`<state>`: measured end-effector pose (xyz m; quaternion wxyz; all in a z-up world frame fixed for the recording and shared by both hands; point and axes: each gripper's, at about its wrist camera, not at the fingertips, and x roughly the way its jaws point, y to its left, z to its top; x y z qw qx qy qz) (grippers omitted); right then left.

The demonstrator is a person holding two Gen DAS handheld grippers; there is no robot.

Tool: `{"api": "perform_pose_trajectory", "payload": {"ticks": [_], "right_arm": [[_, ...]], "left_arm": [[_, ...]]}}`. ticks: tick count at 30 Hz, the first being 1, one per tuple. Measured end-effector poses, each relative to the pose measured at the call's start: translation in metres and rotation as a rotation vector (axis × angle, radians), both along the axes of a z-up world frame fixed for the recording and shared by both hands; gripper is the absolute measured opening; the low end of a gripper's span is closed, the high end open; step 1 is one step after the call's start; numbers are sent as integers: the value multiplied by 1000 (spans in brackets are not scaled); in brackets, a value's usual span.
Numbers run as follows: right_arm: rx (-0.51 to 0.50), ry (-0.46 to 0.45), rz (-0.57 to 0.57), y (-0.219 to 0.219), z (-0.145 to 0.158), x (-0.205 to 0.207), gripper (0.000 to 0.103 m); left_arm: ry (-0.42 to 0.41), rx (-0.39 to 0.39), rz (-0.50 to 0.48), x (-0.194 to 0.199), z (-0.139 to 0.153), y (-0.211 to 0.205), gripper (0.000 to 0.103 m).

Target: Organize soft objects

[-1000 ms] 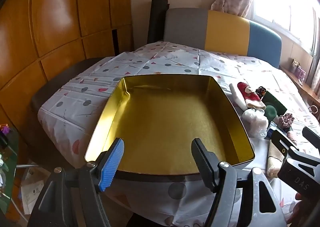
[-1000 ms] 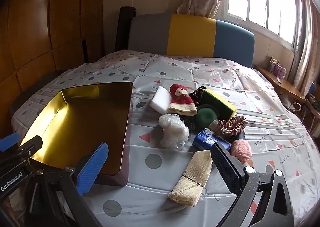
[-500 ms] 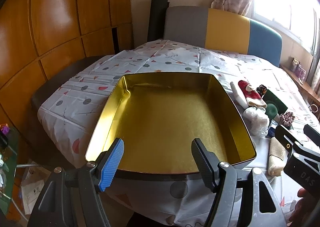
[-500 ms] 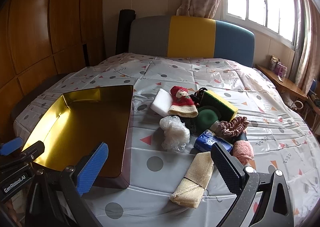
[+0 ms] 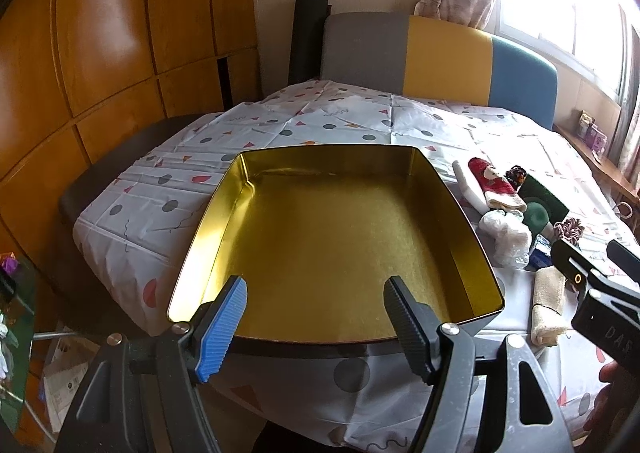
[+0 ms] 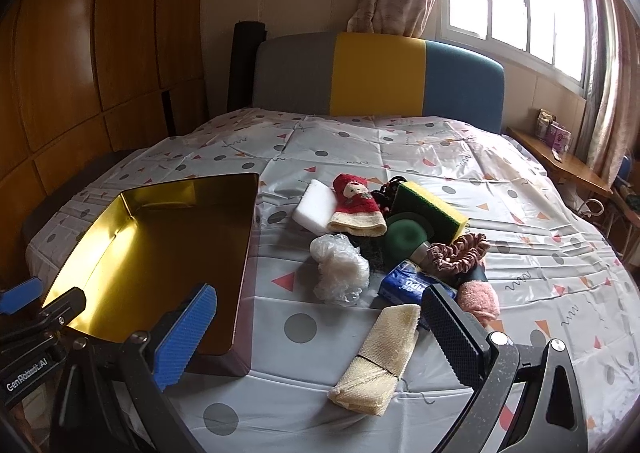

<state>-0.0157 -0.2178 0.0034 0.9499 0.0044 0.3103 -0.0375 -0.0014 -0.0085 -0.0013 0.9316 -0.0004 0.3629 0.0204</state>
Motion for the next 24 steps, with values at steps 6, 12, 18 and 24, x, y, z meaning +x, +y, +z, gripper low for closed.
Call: {"api": "perform_pose_trajectory", "payload": {"ticks": [6, 12, 18, 24], "right_arm": [[2, -15, -15, -7, 5, 0, 103], [-3, -18, -20, -14, 7, 1, 103], [1, -21, -34, -26, 9, 1, 103], [19, -32, -68, -54, 17, 3, 103]], "left_arm": [[-3, 6, -13, -1, 1, -3, 72], [-2, 17, -27, -1, 1, -9, 72], [-6, 30, -50, -3, 2, -16, 72], [-15, 43, -90, -3, 5, -26, 72]]}}
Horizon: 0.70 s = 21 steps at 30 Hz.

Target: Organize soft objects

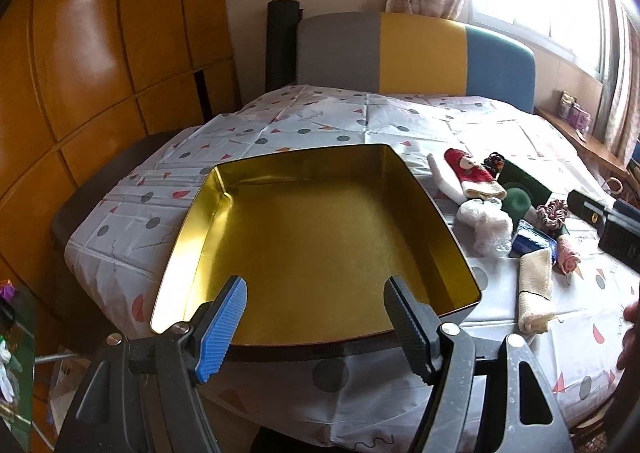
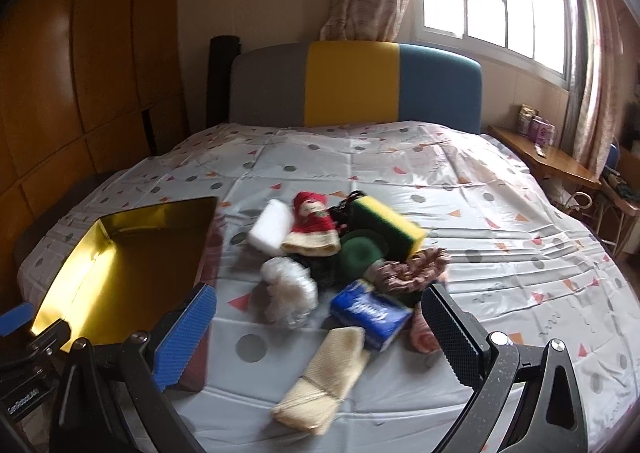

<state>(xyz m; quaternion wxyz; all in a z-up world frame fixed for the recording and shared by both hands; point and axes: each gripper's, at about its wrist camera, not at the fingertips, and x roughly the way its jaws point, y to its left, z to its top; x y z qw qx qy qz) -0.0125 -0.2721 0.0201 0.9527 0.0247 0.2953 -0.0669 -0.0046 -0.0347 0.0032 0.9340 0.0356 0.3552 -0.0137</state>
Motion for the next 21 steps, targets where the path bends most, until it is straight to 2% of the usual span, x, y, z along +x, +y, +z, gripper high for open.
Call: {"api": "perform_pose_trajectory", "payload": {"ticks": [10, 14, 21], "right_arm": [[88, -8, -124, -87, 15, -1, 103], [181, -8, -137, -124, 17, -1, 103], [430, 29, -149, -186, -11, -1, 103]], "left_arm": [[1, 24, -123, 0, 2, -32, 72], [14, 19, -191, 1, 3, -49, 72], [118, -119, -439, 11, 6, -94, 72]]}}
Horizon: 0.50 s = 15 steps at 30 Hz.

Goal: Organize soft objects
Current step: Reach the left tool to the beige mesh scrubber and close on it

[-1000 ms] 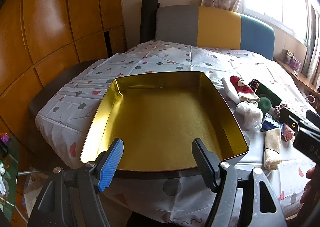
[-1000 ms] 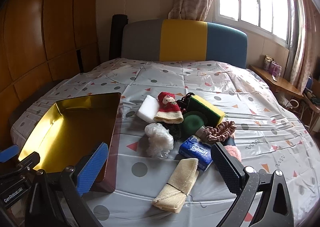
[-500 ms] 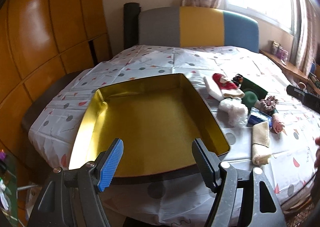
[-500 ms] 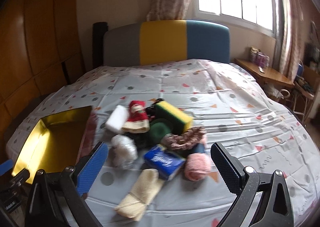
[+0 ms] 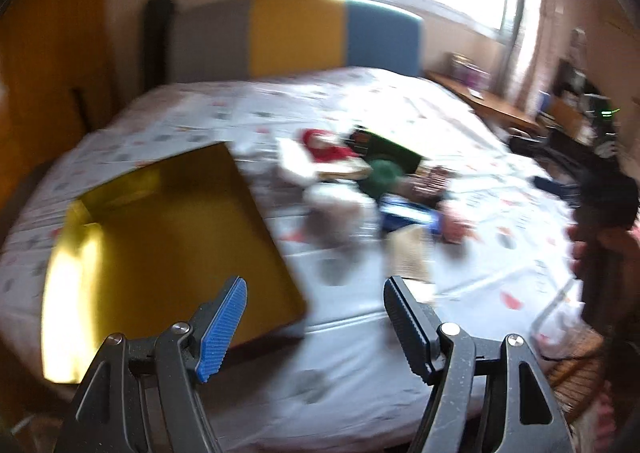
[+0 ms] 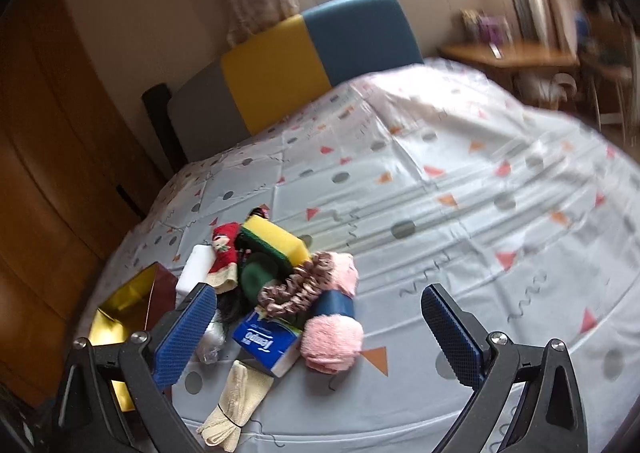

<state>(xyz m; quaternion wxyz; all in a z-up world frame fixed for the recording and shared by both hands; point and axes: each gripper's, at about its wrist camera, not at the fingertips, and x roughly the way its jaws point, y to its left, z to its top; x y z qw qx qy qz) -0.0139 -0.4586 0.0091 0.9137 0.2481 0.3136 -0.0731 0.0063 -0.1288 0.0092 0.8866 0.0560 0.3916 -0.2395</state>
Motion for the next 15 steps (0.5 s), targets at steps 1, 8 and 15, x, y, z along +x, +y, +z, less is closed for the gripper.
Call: {"api": "perform_pose_trajectory", "payload": {"ticks": [1, 8, 15], "right_arm": [[30, 4, -15, -6, -3, -1, 103], [135, 4, -101, -31, -12, -8, 103], [154, 18, -72, -30, -16, -3, 103]], "left_arm": [[11, -3, -28, 2, -1, -9, 72], [96, 47, -160, 17, -21, -71, 72], [237, 113, -194, 40, -66, -108, 68]]}}
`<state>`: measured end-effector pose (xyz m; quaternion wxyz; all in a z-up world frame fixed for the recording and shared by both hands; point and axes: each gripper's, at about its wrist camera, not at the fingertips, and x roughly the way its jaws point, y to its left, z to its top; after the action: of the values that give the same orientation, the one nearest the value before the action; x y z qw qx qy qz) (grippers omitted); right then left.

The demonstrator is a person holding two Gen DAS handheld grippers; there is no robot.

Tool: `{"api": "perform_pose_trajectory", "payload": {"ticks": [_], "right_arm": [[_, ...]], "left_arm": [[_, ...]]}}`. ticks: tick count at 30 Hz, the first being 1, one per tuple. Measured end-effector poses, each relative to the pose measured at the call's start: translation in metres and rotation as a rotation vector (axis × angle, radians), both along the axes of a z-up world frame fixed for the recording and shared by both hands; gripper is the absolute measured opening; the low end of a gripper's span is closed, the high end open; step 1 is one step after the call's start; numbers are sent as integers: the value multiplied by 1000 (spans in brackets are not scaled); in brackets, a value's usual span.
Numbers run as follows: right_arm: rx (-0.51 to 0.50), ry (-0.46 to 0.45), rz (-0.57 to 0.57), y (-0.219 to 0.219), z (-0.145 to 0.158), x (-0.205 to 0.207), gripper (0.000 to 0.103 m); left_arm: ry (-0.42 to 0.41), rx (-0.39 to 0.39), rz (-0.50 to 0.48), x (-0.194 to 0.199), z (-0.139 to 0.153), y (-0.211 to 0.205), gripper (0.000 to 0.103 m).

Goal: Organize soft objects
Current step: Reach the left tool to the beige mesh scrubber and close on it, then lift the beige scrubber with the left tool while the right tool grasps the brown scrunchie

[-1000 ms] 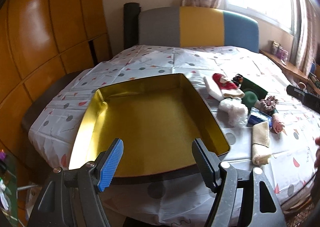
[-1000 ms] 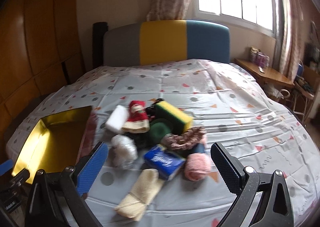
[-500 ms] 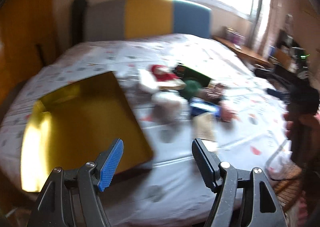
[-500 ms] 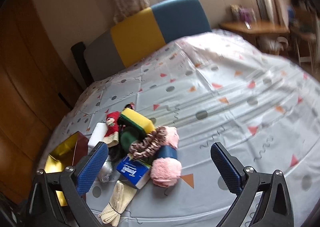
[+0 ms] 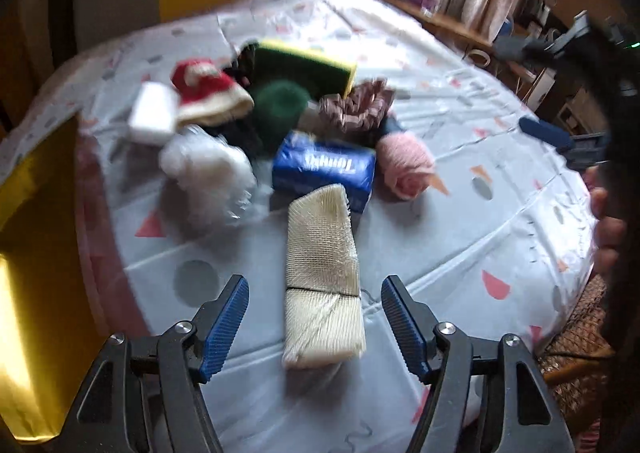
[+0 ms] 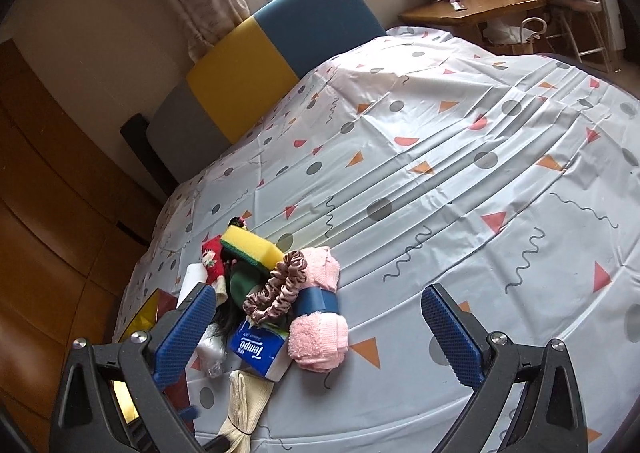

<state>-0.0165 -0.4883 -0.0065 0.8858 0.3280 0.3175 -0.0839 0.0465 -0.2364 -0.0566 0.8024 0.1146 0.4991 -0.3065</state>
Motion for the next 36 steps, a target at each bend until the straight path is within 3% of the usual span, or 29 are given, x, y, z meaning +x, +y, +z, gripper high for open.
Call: {"api": "perform_pose_trajectory", "payload": {"ticks": [4, 6, 7, 17, 22, 25, 27, 29, 35, 36], "right_arm": [[-11, 9, 19, 4, -1, 4, 103], [-11, 18, 27, 5, -3, 6, 103], [-10, 24, 30, 5, -4, 7, 103], [-28, 123, 41, 8, -19, 16, 103], [-42, 185, 86, 16, -29, 23, 102], [-62, 216, 116, 23, -33, 27, 86], [-79, 247, 133, 28, -37, 30, 67], [-95, 276, 153, 33, -41, 33, 55], [-123, 274, 219, 49, -36, 48, 54], [-130, 265, 235, 53, -34, 54, 64]], "left_arm": [[13, 41, -3, 8, -17, -16, 60], [-31, 61, -4, 7, -22, -19, 53], [-54, 65, -13, 4, -23, -19, 45], [-168, 74, -56, -30, -21, 26, 43], [-179, 38, -57, -30, -25, 37, 44], [-195, 20, -40, -31, -28, 35, 44], [-209, 17, -40, -28, -30, 27, 45], [-201, 5, -36, -27, -30, 27, 44], [-201, -11, -33, -31, -29, 33, 44], [-199, -15, -33, -30, -30, 34, 44]]}}
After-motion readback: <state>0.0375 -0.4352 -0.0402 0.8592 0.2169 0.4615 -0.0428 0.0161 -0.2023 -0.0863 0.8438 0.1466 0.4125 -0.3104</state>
